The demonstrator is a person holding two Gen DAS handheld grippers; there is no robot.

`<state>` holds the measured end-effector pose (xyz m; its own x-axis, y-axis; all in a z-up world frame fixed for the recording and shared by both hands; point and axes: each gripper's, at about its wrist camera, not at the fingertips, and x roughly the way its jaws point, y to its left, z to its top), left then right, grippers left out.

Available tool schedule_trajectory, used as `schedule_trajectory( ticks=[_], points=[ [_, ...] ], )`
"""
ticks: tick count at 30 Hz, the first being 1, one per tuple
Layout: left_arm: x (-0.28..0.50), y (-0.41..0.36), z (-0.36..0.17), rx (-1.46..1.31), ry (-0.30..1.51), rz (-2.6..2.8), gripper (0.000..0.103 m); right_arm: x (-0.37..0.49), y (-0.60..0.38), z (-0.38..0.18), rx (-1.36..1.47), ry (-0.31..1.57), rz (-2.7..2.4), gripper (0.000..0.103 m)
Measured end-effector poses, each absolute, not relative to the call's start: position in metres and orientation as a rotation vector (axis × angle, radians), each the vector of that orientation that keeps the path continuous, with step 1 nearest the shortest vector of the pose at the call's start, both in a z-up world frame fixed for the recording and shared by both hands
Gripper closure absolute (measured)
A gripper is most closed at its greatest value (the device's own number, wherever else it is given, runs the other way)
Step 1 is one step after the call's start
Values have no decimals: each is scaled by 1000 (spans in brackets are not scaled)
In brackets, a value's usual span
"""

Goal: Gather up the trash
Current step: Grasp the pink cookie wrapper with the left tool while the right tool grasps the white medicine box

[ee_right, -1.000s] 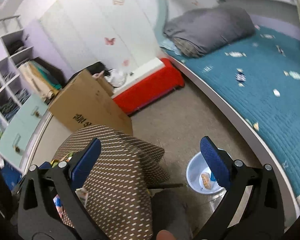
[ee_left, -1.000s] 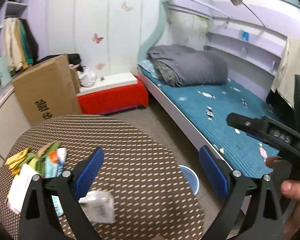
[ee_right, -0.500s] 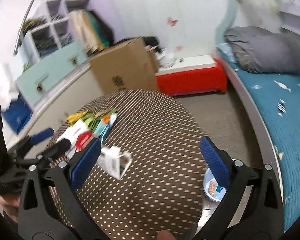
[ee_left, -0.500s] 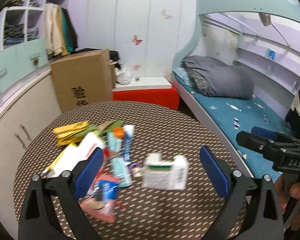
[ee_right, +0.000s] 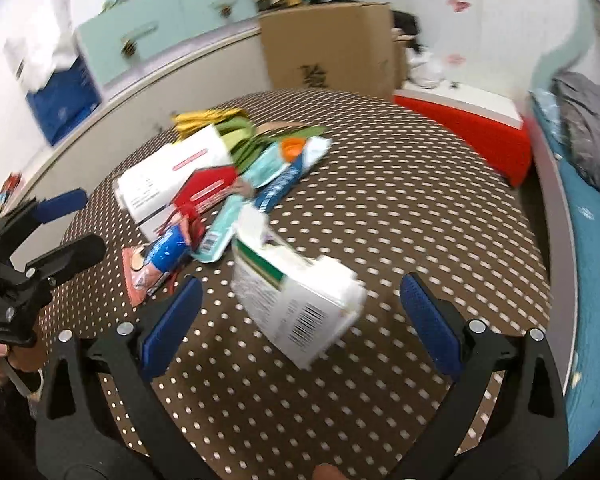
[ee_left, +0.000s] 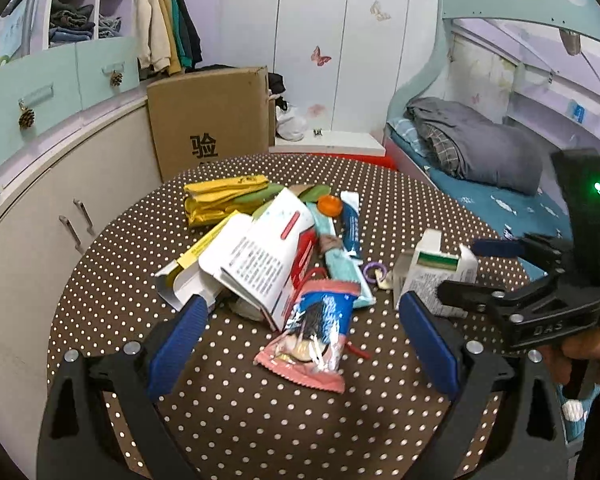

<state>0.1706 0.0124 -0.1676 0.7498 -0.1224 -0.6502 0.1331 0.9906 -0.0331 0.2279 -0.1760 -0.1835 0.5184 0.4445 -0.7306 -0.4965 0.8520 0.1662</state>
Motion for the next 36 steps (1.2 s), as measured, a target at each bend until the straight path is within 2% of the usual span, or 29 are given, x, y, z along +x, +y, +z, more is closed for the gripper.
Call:
schedule_trajectory(
  ticks=[1,3,6,7,8,11,12,15,17,23,27,29,36],
  points=[
    [170,13,-171,22,716,-140,9,230,-170,-186,-82,865,578,11],
    [173,11,-177,29,734,-147,9,234,-162,-193,-111,893,583,39],
    [178,9,-187,34,763,-150,9,230,-161,-193,-94,894,595,44],
    [181,8,-191,37,774,-151,15,227,-162,-193,-91,892,593,46],
    [184,7,-194,40,788,-157,27,223,-163,-193,-84,892,590,49],
    [194,4,-209,38,850,-178,45,217,-173,-193,-44,893,556,60],
    [198,4,-213,30,881,-189,46,215,-178,-192,-26,894,544,62],
    [202,5,-216,20,893,-202,52,209,-188,-193,15,894,531,63],
    [202,3,-216,15,895,-227,62,206,-190,-192,25,895,535,63],
    [182,5,-217,-12,899,-256,62,200,-187,-194,29,891,554,60],
    [178,3,-217,-1,896,-243,60,200,-182,-193,25,885,550,65],
    [178,4,-215,-15,896,-258,65,196,-182,-191,20,877,544,66],
    [157,2,-210,-32,886,-290,65,182,-212,-179,118,830,504,67]
  ],
)
